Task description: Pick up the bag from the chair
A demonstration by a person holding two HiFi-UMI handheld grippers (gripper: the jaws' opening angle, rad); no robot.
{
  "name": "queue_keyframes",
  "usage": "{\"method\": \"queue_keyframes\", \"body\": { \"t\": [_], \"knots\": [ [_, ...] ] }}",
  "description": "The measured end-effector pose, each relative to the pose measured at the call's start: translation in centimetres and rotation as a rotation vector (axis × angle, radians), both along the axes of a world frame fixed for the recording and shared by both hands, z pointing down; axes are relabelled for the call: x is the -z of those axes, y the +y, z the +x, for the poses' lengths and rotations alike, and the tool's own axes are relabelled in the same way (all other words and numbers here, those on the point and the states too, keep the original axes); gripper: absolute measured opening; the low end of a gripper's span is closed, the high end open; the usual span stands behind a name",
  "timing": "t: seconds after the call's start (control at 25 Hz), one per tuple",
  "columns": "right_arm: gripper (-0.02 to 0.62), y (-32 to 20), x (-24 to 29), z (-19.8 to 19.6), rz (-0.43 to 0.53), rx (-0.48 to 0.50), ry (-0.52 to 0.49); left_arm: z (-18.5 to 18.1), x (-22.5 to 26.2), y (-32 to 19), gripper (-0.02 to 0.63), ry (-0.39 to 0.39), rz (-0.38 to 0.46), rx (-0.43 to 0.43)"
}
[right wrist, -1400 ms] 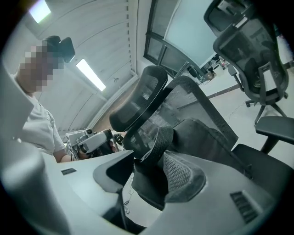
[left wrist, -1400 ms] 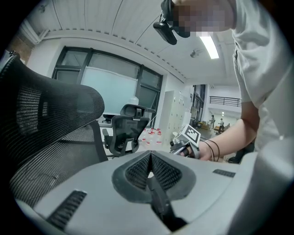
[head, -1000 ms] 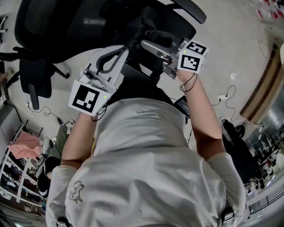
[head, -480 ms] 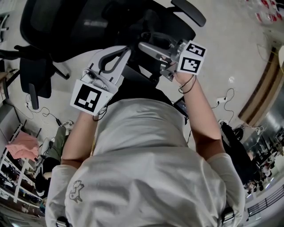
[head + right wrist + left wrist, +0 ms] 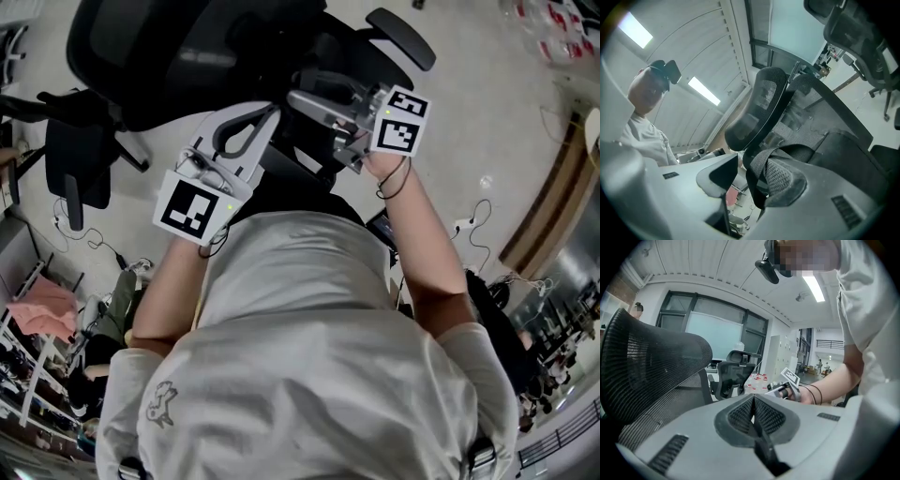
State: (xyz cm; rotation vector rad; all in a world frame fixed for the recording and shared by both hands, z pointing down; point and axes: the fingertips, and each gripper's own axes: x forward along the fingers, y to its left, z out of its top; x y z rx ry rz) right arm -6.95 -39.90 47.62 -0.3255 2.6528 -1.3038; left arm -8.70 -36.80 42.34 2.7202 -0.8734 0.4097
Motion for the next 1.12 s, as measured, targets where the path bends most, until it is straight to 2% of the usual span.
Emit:
{"method": "queue_keyframes", "body": {
  "t": [0.4,0.64,0.84,1.12],
  "knots": [
    [0.162,-1.0,-0.1,-1.6,-0.019,0.043,-0.023,-0.9,0.3,-0.6,0.012,0.001,0.001,0.023],
    [0.104,-1.5,-0.9,-1.8,-0.036,0.041,-0.006,-1.1,-0.2,-0.8,0.012,0.003,-0.006,0.034],
    [0.061,-1.7,-0.8,-1.6,-0.014,0.032,0.02,-1.5,-0.1,-0.7,0.012,0.007,-0.005,0.039],
    [0.037,-1.1,-0.5,-1.1,0.008,0.02,0.04,-2.1,0.2,-0.3,0.012,0.014,0.012,0.038]
  ]
}}
